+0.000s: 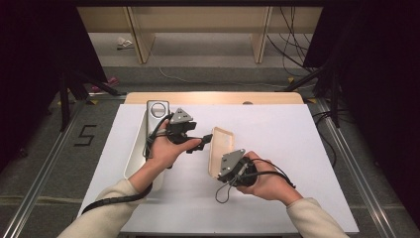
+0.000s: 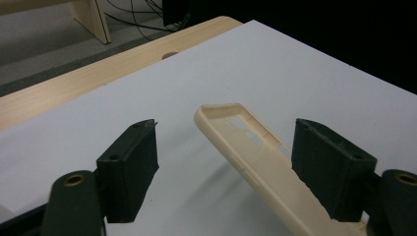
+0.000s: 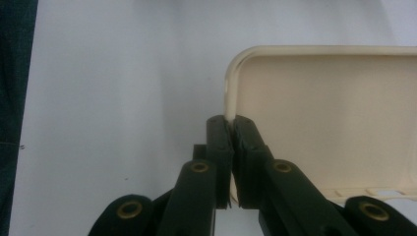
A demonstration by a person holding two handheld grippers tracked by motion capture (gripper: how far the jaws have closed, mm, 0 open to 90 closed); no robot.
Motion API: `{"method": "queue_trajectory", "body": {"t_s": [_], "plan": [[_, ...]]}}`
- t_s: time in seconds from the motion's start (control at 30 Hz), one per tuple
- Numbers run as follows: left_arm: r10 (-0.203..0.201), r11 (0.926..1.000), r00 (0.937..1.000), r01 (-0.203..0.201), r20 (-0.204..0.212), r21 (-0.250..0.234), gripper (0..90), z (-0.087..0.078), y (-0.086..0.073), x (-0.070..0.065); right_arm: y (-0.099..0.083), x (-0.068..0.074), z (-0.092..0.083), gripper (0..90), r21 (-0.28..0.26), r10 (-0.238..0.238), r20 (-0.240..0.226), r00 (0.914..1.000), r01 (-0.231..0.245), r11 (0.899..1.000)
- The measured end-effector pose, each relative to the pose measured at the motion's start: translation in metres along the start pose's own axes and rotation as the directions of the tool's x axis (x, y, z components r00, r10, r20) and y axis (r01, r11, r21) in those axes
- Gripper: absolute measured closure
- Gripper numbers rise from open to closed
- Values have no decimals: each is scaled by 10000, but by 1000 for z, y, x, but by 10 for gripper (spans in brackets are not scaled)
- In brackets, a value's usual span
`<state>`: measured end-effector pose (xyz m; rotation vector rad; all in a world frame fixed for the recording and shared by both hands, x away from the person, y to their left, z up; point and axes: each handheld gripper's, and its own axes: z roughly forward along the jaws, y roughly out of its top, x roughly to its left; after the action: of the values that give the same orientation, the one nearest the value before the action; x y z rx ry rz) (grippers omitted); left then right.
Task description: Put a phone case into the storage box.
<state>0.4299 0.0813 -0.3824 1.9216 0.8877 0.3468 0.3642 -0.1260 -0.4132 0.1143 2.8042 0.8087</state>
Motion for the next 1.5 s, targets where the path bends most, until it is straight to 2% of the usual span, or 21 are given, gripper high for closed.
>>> {"method": "queue_trajectory", "body": {"t_s": [0.2, 0.57, 0.77, 1.0, 1.17, 1.3, 1.37, 1.43, 1.5], "plan": [[-317, 9983, 9995, 317, -15, 498, 291, 16, 0, 1, 2, 1, 0, 874, -32, -36, -72, 10000, 36, 10000], [-699, 9938, 9975, 704, -85, 866, 370, 28, 1, 4, 3, 1, 0, 875, -22, -76, -3, 10000, 76, 10000], [-1152, 9879, 9933, 1160, -135, 1031, 424, 33, 2, 5, 4, 2, 1, 875, -23, -118, -5, 9999, 118, 9999], [-1731, 9753, 9849, 1716, -14, 1390, 503, 41, 1, 8, 5, 3, 0, 875, -37, -185, 2, 9998, 185, 9998], [-2096, 9647, 9778, 2071, -15, 1625, 584, 45, -1, 8, 6, 4, 0, 875, -119, -229, 35, 9997, 229, 9997], [-2545, 9556, 9671, 2508, 47, 1547, 663, 45, -2, 9, 6, 5, 1, 875, -98, -296, 41, 9996, 296, 9995], [-2783, 9502, 9605, 2738, 95, 1489, 689, 44, -2, 8, 6, 5, 2, 875, 2, -351, 72, 9994, 351, 9994], [-3131, 9405, 9496, 3076, 170, 1441, 714, 43, -2, 7, 6, 6, 3, 875, 75, -361, 14, 9993, 361, 9993], [-3349, 9350, 9419, 3287, 264, 1334, 738, 41, -1, 6, 5, 6, 6, 874, 217, -437, 80, 9990, 435, 9988]]}}
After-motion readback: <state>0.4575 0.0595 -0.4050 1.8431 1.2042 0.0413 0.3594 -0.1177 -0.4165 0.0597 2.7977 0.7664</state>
